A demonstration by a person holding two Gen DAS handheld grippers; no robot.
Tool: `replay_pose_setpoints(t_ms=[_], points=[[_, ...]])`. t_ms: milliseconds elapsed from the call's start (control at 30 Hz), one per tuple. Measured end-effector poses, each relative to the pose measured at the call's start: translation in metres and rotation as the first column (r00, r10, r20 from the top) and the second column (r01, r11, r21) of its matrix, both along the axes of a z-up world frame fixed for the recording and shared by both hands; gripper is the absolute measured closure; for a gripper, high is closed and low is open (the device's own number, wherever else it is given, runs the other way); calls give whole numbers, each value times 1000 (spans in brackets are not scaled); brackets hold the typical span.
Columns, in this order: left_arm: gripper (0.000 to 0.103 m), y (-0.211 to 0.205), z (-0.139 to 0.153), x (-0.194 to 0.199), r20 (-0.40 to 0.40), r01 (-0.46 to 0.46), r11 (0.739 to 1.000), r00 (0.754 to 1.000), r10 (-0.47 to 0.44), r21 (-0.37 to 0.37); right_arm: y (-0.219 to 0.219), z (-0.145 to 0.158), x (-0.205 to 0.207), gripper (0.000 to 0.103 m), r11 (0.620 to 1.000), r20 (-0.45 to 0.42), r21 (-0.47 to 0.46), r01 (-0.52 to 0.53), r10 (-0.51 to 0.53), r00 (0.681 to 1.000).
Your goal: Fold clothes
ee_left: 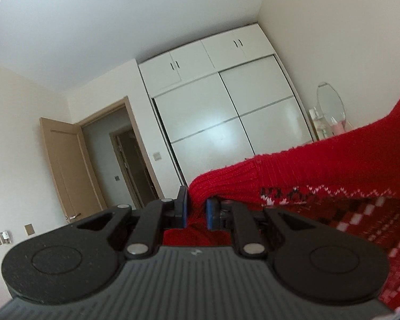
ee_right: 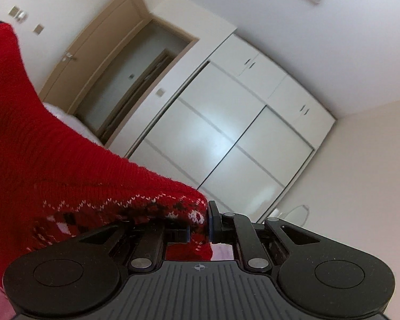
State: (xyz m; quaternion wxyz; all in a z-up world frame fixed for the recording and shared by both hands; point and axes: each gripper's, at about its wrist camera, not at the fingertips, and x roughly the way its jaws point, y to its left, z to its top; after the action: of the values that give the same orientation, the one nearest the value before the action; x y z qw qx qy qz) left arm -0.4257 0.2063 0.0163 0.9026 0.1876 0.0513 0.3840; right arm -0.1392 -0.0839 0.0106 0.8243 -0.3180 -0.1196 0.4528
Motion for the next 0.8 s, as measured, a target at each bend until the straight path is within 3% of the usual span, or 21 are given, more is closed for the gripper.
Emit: replay_pose_setpoints(t_ms=[167,267,300,333,367,433,467,533,567,633,667,700,733,800], points=[[91,49,-10,47,-76,0,997,997,-6,-77,29,-8,30,93,999,-40,-52,-6,4,999],[89,94,-46,98,-171,-11,986,985,-17,-165,79,-40,69,93,988,-100,-155,2,-17,995],[83,111,-66,121,-231,-16,980,972,-31,-200,102,-59,87,93,977,-145,-211,-2,-30,989],[78,129,-93,146,-290,-47,975,957,-18,-216,125,-80,106,88,963,-195,-269,-9,-46,980],[66,145,-122,168,-342,-82,967,940,-5,-240,150,-109,126,80,940,-230,-340,-6,-77,970],[69,176,-182,205,-445,-188,937,895,39,-295,197,-178,164,37,879,-269,-476,13,-160,950],[70,190,-211,221,-492,-249,912,868,61,-326,216,-216,180,35,847,-275,-530,30,-205,939],[73,208,-257,232,-535,-337,836,842,62,-433,227,-275,196,35,805,-355,-593,14,-277,893],[73,213,-269,229,-528,-354,801,847,57,-482,230,-303,202,35,785,-397,-619,0,-312,863],[73,208,-292,219,-500,-355,707,866,2,-612,208,-339,196,35,801,-483,-598,-39,-321,814],[73,201,-303,211,-490,-352,664,871,-25,-660,198,-350,194,35,811,-547,-580,-74,-321,773],[74,194,-315,205,-479,-349,619,876,-51,-704,197,-354,198,35,820,-612,-564,-103,-330,718],[74,188,-324,201,-464,-343,571,882,-76,-746,196,-358,201,35,834,-683,-537,-124,-344,644],[75,172,-333,199,-409,-310,474,904,-121,-824,191,-367,207,35,869,-811,-471,-153,-359,462]])
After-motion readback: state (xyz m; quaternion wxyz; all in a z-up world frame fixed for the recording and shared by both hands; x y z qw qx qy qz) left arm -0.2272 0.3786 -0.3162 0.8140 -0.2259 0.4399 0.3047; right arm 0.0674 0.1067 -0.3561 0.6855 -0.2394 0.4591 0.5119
